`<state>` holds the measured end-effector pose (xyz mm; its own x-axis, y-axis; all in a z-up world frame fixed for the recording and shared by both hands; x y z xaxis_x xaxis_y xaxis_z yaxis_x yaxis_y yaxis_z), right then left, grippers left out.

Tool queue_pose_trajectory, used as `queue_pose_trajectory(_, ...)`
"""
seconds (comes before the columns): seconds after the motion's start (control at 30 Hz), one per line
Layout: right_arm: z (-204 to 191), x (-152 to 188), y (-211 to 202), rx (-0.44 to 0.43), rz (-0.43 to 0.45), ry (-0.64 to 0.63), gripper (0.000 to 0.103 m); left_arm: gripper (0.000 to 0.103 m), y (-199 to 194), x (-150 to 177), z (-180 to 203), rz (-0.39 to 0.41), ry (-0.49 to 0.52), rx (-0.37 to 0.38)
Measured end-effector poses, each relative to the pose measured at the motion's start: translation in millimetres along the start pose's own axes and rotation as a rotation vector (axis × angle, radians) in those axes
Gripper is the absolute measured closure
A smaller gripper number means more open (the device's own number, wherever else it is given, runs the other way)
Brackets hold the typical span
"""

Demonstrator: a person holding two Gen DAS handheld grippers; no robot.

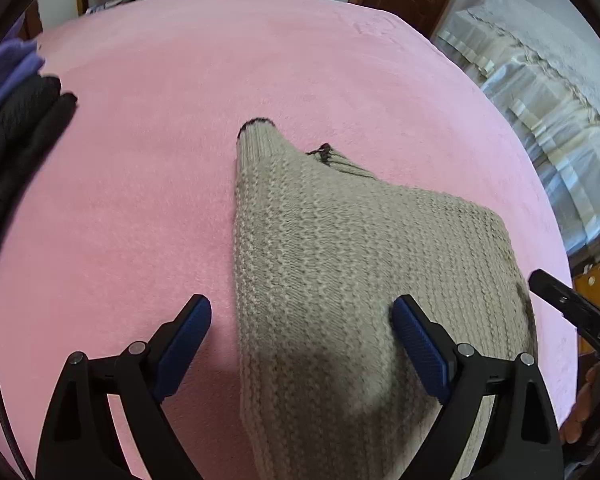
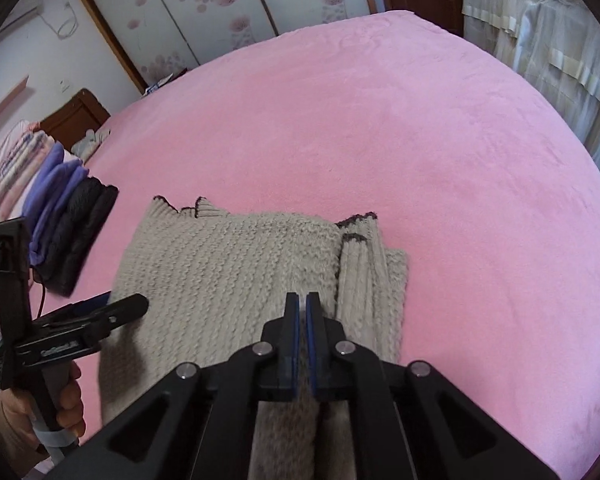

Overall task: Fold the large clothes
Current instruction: 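Move both tools open to the end of the folded cardigan, then grasp the folded cardigan end with the left tool while the right tool grasps it too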

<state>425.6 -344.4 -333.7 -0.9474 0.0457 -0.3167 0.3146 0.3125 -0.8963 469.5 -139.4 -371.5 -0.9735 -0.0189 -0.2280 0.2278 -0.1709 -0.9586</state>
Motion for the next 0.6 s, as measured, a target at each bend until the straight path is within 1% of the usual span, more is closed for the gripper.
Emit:
queue_pose_trajectory(0.07,0.1,5.7,-10.1,-0.015,0.011,0.016,0.081,0.012,-7.4,2.3,4.7,0.004,0.017,-0.013)
queue_pose_trajectory(0.17,0.7,15.9,-26.3,-0.027,0.027,0.052,0.068,0.012,-20.6,4.8,10.0,0.013,0.032,-0.027)
queue_pose_trajectory(0.3,-1.0,28.5,-48.8,-0.050,0.038,0.103,0.064,0.012,-36.5,9.2,14.3,0.009,0.013,-0.024)
queue_pose_trajectory(0.4,-4.2,35.8,-61.4,-0.053,0.043,0.115,0.057,0.012,-50.1,16.3,12.7,0.020,-0.004,-0.008)
queue_pose_trajectory(0.47,-7.4,41.3,-66.1,-0.059,0.038,0.113,0.038,0.011,-57.6,19.3,11.5,0.031,0.006,-0.009)
queue_pose_trajectory(0.5,-8.3,43.5,-67.3,-0.061,0.036,0.113,0.035,0.010,-63.9,23.3,8.8,0.034,0.011,-0.007)
queue_pose_trajectory(0.57,-11.0,48.6,-70.3,-0.067,0.035,0.099,0.017,0.010,-73.9,32.8,6.7,0.030,0.023,0.011)
queue_pose_trajectory(0.6,-12.3,51.7,-71.3,-0.062,0.041,0.088,0.014,0.010,-76.0,36.6,6.4,0.027,0.024,0.023)
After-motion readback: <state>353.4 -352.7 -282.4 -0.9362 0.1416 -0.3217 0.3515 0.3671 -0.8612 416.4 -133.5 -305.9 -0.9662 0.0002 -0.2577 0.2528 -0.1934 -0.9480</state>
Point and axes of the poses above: each gripper's, at about its wrist camera, not at the fingertips, and y roughly the way its jaws point, z to its right, x to its underside, the point moved 9 cm from there along y, roughly the way its jaws point, and after that the axes turned 12 degrees about -z, right-handed, at the moved point
